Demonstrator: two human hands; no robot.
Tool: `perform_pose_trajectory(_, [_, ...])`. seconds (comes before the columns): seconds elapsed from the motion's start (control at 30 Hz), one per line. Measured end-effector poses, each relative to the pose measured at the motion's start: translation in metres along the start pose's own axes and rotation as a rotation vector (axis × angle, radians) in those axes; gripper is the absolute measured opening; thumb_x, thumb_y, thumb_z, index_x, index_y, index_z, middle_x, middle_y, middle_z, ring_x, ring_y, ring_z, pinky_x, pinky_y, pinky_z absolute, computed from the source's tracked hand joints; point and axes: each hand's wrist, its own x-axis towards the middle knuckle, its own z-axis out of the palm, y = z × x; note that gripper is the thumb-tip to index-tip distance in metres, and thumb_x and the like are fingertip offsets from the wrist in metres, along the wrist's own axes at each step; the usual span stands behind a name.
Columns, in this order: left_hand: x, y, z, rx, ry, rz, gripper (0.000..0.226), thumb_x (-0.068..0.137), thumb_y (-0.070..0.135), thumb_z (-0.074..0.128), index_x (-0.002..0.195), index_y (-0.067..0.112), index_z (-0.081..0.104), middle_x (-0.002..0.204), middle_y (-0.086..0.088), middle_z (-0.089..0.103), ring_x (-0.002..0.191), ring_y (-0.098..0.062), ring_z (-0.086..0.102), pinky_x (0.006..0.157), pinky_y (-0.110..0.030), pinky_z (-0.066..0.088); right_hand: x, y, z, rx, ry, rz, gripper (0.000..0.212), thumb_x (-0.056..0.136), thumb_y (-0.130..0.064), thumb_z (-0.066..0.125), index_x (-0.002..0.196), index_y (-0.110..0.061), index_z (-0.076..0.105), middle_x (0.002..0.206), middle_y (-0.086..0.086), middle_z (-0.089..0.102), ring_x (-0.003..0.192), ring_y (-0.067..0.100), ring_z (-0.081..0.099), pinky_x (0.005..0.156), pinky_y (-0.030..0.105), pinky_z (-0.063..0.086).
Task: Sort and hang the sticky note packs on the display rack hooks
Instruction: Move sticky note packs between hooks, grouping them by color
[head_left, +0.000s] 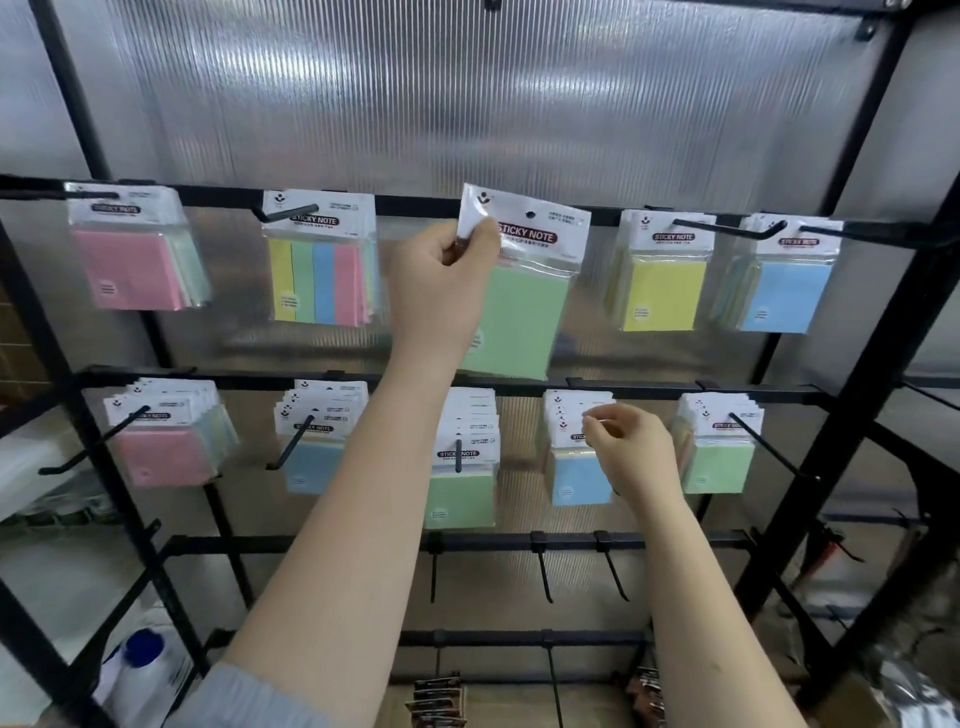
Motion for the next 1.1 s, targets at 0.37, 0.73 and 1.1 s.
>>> perform_pose_trajectory(0.37, [0.004, -0.01, 0.006, 0.038, 0.064, 0.027, 0.04, 0.081, 0.036, 0.066, 0.08, -0.004, 0.067, 0.081, -0.027, 0.066, 0.074, -0.043, 0.062, 0.061, -0.05, 0.051, 0.0, 0.005, -0.002, -0.025, -0.01, 0.011, 0.012, 0.091, -0.019, 0.056, 0.084, -0.022, 0.065, 0.085, -0.006, 0.066, 0.082, 0.008, 0.06, 0.068, 0.024, 0.045])
perform_pose_trajectory(0.73, [0.034, -0.039, 0.019, 0.155, 0.035, -0.004, 0.041, 0.089, 0.035, 0.063, 0.066, 0.001, 0.056, 0.053, 0.002, 0.045, 0.047, -0.004, 0.035, 0.049, -0.02, 0.028, 0.005, 0.006, -0.001, -0.033, -0.015, 0.025, 0.013, 0.092, -0.019, 0.055, 0.092, -0.016, 0.068, 0.084, -0.005, 0.065, 0.08, 0.011, 0.06, 0.068, 0.028, 0.05])
perform_pose_trajectory(1.1, [0.064, -0.054, 0.037, 0.333, 0.097, -0.071, 0.028, 0.088, 0.029, 0.062, 0.071, 0.014, 0.046, 0.063, 0.007, 0.045, 0.056, -0.007, 0.038, 0.044, -0.015, 0.025, 0.014, 0.007, -0.005, -0.091, -0.017, 0.017, 0.014, 0.094, -0.019, 0.053, 0.093, -0.016, 0.066, 0.08, -0.007, 0.063, 0.064, 0.005, 0.055, 0.042, 0.012, 0.034])
